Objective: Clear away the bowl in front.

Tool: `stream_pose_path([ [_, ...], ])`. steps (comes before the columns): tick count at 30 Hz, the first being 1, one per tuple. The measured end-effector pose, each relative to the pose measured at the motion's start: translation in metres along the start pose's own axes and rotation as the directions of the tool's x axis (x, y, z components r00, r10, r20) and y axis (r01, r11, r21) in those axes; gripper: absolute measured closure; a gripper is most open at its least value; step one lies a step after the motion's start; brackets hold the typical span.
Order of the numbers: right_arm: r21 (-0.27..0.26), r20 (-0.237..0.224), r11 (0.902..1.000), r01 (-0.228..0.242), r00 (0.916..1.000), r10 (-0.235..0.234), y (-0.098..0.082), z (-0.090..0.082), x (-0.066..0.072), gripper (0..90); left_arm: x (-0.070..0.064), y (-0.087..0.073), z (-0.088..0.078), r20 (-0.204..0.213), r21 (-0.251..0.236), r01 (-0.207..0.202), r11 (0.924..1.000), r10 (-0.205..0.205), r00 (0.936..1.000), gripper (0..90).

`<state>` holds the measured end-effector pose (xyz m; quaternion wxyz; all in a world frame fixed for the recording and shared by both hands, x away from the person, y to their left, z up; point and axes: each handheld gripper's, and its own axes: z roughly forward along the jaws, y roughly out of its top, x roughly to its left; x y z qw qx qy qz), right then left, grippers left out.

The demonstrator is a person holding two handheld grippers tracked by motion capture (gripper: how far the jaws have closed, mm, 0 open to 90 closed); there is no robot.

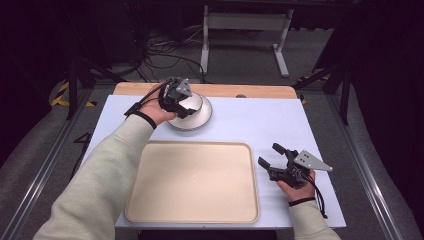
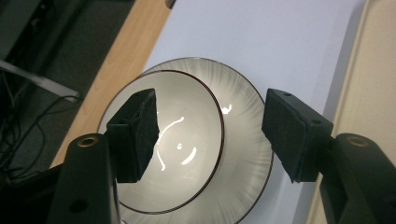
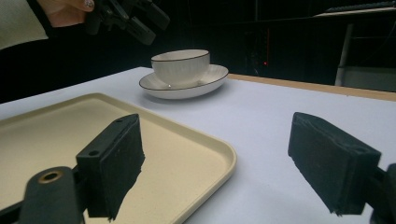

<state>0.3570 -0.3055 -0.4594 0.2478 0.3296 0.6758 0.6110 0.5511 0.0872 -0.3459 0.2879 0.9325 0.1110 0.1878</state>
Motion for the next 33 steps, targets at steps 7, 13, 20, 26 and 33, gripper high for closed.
stream_pose_path([
  [7, -0.003, -0.002, 1.0000, -0.008, 1.0000, 0.008, 0.000, 0.000, -0.001, 18.7, 0.000, 0.000, 0.015, 0.041, 0.043, -0.029, 0.9986, 0.028, 0.9988, 44.0],
  [13, -0.005, -0.005, 0.9999, -0.009, 0.9999, 0.009, 0.000, -0.001, -0.001, 18.9, 0.000, 0.000, 0.032, 0.048, 0.109, -0.050, 0.9928, 0.045, 0.9978, 44.8],
  [20, -0.006, -0.009, 0.9999, -0.013, 0.9999, 0.013, 0.000, -0.001, -0.002, 19.2, 0.003, -0.002, 0.046, 0.082, 0.200, -0.048, 0.9787, 0.032, 0.9961, 48.1],
  [26, -0.006, -0.012, 0.9999, -0.011, 0.9999, 0.011, 0.000, -0.001, -0.002, 19.3, 0.001, 0.001, 0.053, 0.107, 0.266, -0.078, 0.9608, 0.051, 0.9929, 53.2],
  [33, -0.007, -0.011, 0.9999, -0.009, 0.9999, 0.009, 0.000, -0.001, -0.002, 19.8, -0.002, 0.002, 0.057, 0.104, 0.316, -0.115, 0.9418, 0.086, 0.9909, 65.4],
])
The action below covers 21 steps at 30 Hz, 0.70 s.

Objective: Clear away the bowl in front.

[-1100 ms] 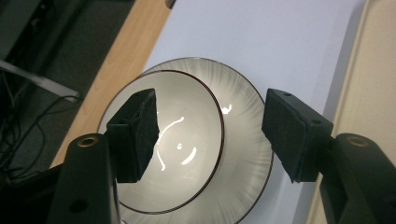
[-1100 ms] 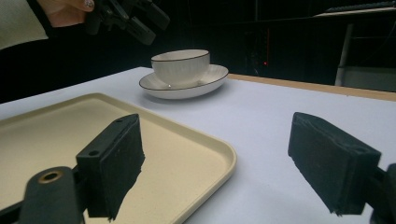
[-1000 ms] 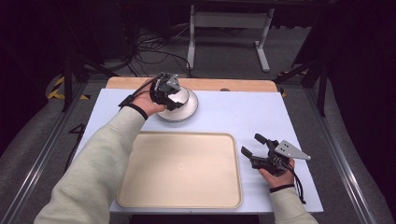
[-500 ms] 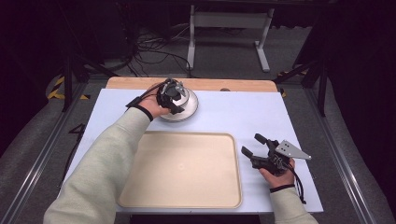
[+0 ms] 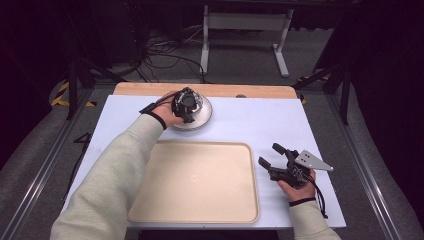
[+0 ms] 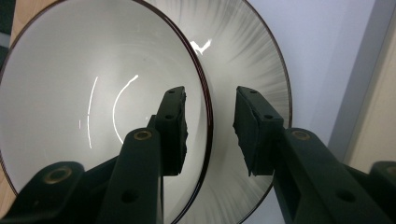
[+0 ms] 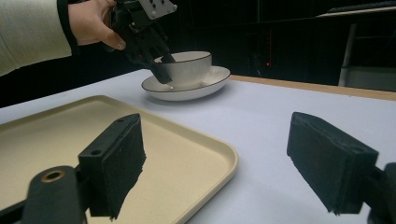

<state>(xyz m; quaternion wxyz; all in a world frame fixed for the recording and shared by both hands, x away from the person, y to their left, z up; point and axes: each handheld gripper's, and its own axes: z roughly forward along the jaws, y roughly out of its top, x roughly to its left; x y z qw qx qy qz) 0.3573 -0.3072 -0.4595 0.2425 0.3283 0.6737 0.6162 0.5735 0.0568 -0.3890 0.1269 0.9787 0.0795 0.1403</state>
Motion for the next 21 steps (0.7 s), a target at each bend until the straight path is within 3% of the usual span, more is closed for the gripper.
stream_pose_path([
  [5, -0.001, 0.001, 1.0000, 0.003, 1.0000, -0.003, 0.0000, 0.0000, 0.0000, 20.0, -0.0006, -0.0005, 0.0043, -0.004, 0.038, -0.019, 0.9991, 0.019, 0.9998, 68.7],
  [9, -0.001, 0.000, 1.0000, 0.003, 1.0000, -0.003, 0.0000, 0.0000, -0.0001, 20.2, 0.0001, -0.0007, 0.0037, -0.023, 0.070, -0.040, 0.9967, 0.042, 0.9989, 79.2],
  [13, -0.001, -0.001, 1.0000, 0.001, 1.0000, -0.001, 0.0000, 0.0000, -0.0001, 20.2, -0.0013, 0.0018, 0.0047, -0.028, 0.074, -0.068, 0.9950, 0.070, 0.9971, 81.9],
  [16, -0.002, 0.000, 1.0000, 0.003, 1.0000, -0.003, 0.0000, -0.0001, -0.0001, 20.6, -0.0015, 0.0023, 0.0049, -0.020, 0.084, -0.045, 0.9955, 0.047, 0.9987, 83.1],
  [17, -0.002, 0.000, 1.0000, 0.001, 1.0000, -0.001, 0.0000, -0.0001, 0.0000, 20.8, -0.0017, 0.0022, 0.0051, -0.021, 0.091, -0.064, 0.9938, 0.066, 0.9976, 83.6],
  [21, -0.003, -0.001, 1.0000, -0.001, 1.0000, 0.001, 0.0000, -0.0001, -0.0002, 20.8, -0.0031, 0.0036, 0.0037, -0.017, 0.119, -0.069, 0.9905, 0.071, 0.9973, 84.2],
])
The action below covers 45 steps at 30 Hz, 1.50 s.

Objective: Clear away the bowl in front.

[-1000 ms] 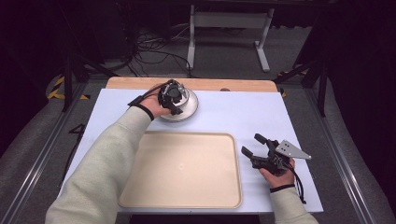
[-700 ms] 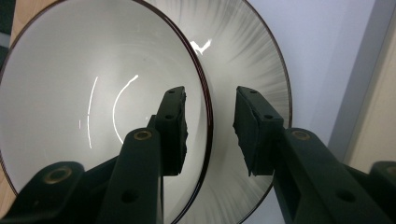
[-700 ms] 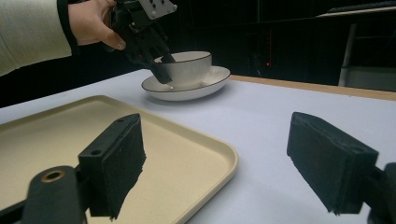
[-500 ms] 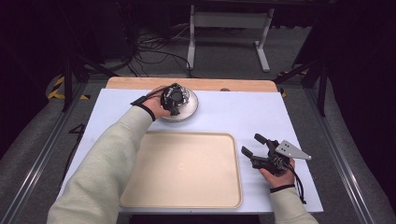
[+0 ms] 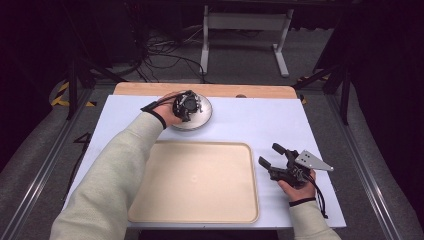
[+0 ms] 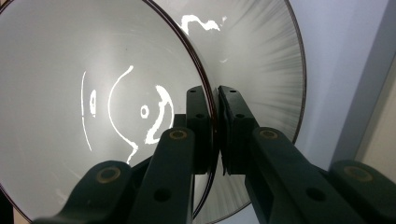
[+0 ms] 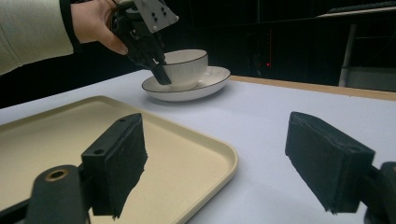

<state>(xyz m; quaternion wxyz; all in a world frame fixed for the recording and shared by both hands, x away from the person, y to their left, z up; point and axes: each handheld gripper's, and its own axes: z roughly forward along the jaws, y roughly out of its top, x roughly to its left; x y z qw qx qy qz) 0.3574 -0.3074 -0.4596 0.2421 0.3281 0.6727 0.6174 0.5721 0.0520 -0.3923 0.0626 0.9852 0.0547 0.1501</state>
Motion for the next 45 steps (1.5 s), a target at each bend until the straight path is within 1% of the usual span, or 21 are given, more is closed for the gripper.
stream_pose_path([
  [1, 0.000, 0.000, 1.0000, 0.000, 1.0000, 0.000, 0.000, 0.000, 0.000, 20.8, 0.000, 0.000, 0.000, 0.008, -0.004, 0.005, 1.0000, -0.005, 1.0000, 84.1],
  [4, 0.000, 0.000, 1.0000, 0.000, 1.0000, 0.000, 0.000, 0.000, 0.000, 20.9, 0.000, -0.001, -0.002, 0.002, -0.010, 0.001, 1.0000, -0.001, 1.0000, 84.2],
  [5, 0.000, 0.000, 1.0000, 0.001, 1.0000, -0.001, 0.000, 0.000, 0.000, 21.0, -0.001, -0.002, -0.003, 0.002, -0.022, 0.002, 0.9997, -0.002, 1.0000, 84.2],
  [7, 0.000, 0.000, 1.0000, 0.000, 1.0000, 0.000, 0.000, 0.000, 0.000, 21.0, -0.001, -0.002, -0.010, 0.011, -0.029, 0.004, 0.9996, -0.004, 0.9999, 84.2],
  [8, 0.000, 0.000, 1.0000, 0.000, 1.0000, 0.000, 0.000, 0.000, 0.000, 21.1, -0.002, -0.002, -0.012, 0.002, -0.030, -0.004, 0.9995, 0.004, 1.0000, 84.2],
  [9, 0.001, 0.000, 1.0000, -0.001, 1.0000, 0.001, 0.000, 0.000, 0.000, 21.1, -0.002, -0.002, -0.015, 0.012, -0.035, 0.003, 0.9994, -0.003, 0.9999, 84.2],
  [10, 0.001, 0.000, 1.0000, -0.001, 1.0000, 0.001, 0.000, 0.000, 0.000, 21.1, -0.003, -0.002, -0.017, 0.003, -0.043, -0.002, 0.9991, 0.002, 1.0000, 84.2],
  [11, 0.001, 0.000, 1.0000, -0.001, 1.0000, 0.001, 0.000, 0.000, 0.000, 21.1, -0.004, -0.001, -0.021, 0.010, -0.039, -0.007, 0.9992, 0.007, 0.9999, 84.2],
  [18, 0.002, 0.000, 1.0000, -0.003, 1.0000, 0.003, 0.000, 0.000, 0.000, 21.3, -0.010, 0.000, -0.038, 0.009, -0.038, -0.015, 0.9992, 0.015, 0.9998, 84.1],
  [19, 0.002, 0.000, 1.0000, -0.003, 1.0000, 0.003, 0.000, 0.000, 0.000, 21.3, -0.011, -0.001, -0.041, 0.009, -0.051, -0.013, 0.9986, 0.014, 0.9999, 84.1],
  [20, 0.002, 0.000, 1.0000, -0.003, 1.0000, 0.003, 0.000, 0.000, 0.000, 21.3, -0.011, -0.001, -0.044, 0.011, -0.043, -0.019, 0.9989, 0.020, 0.9997, 84.0],
  [22, 0.003, 0.000, 1.0000, -0.003, 1.0000, 0.003, 0.000, 0.000, 0.000, 21.3, -0.012, -0.002, -0.046, 0.008, -0.050, -0.016, 0.9986, 0.016, 0.9998, 84.1],
  [24, 0.004, -0.001, 1.0000, -0.004, 1.0000, 0.004, 0.000, 0.000, 0.000, 21.5, -0.013, -0.003, -0.055, 0.005, -0.043, -0.026, 0.9987, 0.027, 0.9996, 84.0],
  [30, 0.006, 0.000, 1.0000, -0.005, 1.0000, 0.005, 0.000, 0.001, 0.000, 21.6, -0.019, -0.004, -0.065, 0.006, -0.049, -0.032, 0.9983, 0.032, 0.9995, 83.9],
  [31, 0.006, -0.001, 1.0000, -0.006, 1.0000, 0.006, 0.000, 0.001, 0.000, 21.6, -0.022, -0.003, -0.069, 0.007, -0.041, -0.045, 0.9981, 0.046, 0.9989, 84.0],
  [33, 0.006, 0.000, 1.0000, -0.007, 1.0000, 0.007, 0.000, 0.001, 0.000, 21.6, -0.024, -0.004, -0.070, 0.001, -0.046, -0.047, 0.9978, 0.048, 0.9989, 83.9],
  [35, 0.007, -0.001, 1.0000, -0.007, 1.0000, 0.007, 0.000, 0.001, 0.000, 21.7, -0.027, -0.003, -0.075, 0.010, -0.041, -0.057, 0.9975, 0.057, 0.9983, 83.9],
  [36, 0.007, -0.001, 1.0000, -0.006, 1.0000, 0.006, 0.000, 0.001, 0.000, 21.7, -0.028, -0.003, -0.077, 0.011, -0.056, -0.056, 0.9969, 0.057, 0.9983, 83.8],
  [41, 0.007, -0.002, 1.0000, -0.005, 1.0000, 0.005, 0.000, 0.001, 0.000, 21.6, -0.034, 0.001, -0.087, 0.013, -0.046, -0.073, 0.9963, 0.074, 0.9972, 83.6],
  [44, 0.008, -0.002, 1.0000, -0.002, 1.0000, 0.002, 0.000, 0.001, 0.000, 21.7, -0.039, 0.001, -0.093, 0.002, -0.051, -0.069, 0.9963, 0.069, 0.9976, 83.7],
  [45, 0.008, -0.001, 1.0000, -0.002, 1.0000, 0.002, 0.000, 0.001, 0.000, 21.6, -0.041, 0.002, -0.095, 0.004, -0.042, -0.067, 0.9968, 0.068, 0.9977, 83.7],
])
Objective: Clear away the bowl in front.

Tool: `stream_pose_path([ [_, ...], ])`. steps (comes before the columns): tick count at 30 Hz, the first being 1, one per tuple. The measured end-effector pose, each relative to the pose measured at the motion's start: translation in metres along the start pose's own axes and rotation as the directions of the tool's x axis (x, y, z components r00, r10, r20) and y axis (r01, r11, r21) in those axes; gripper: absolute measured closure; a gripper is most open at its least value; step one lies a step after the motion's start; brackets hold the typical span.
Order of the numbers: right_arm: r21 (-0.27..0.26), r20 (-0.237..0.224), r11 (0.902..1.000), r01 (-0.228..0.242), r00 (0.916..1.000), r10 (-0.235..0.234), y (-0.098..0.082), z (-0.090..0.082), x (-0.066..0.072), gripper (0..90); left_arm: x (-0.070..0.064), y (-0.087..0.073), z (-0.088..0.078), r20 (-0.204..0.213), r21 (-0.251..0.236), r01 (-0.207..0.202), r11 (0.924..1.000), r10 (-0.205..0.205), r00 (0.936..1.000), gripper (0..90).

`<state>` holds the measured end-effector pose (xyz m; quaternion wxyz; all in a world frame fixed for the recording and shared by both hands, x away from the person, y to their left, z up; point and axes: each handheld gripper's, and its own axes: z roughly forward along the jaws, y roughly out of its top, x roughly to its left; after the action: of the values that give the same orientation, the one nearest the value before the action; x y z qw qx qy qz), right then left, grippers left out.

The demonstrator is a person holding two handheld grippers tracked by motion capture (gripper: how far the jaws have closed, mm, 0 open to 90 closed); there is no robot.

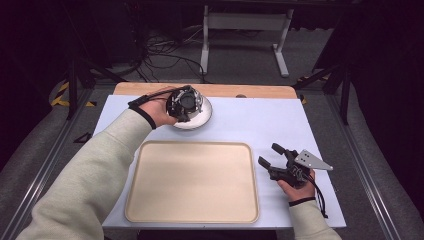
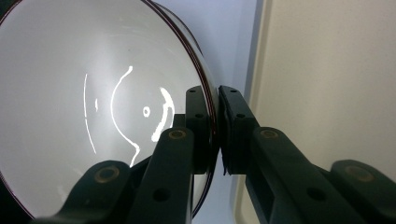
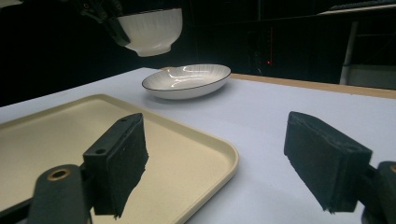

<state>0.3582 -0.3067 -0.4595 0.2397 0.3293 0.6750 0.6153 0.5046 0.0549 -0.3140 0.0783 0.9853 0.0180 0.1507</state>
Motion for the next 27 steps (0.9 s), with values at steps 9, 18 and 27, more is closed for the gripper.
stream_pose_path([
  [9, 0.004, 0.000, 1.0000, 0.002, 1.0000, -0.002, 0.000, 0.000, 0.000, 21.7, -0.015, 0.004, -0.017, 0.007, -0.003, -0.022, 0.9998, 0.022, 0.9997, 83.7],
  [18, 0.006, -0.001, 1.0000, 0.003, 1.0000, -0.003, 0.000, 0.000, 0.000, 21.8, -0.033, 0.006, -0.031, 0.028, -0.001, -0.023, 0.9997, 0.023, 0.9993, 83.7],
  [27, 0.009, -0.003, 0.9999, 0.005, 1.0000, -0.005, 0.000, 0.001, 0.000, 21.9, -0.047, 0.008, -0.045, 0.038, 0.006, -0.032, 0.9995, 0.032, 0.9988, 83.6],
])
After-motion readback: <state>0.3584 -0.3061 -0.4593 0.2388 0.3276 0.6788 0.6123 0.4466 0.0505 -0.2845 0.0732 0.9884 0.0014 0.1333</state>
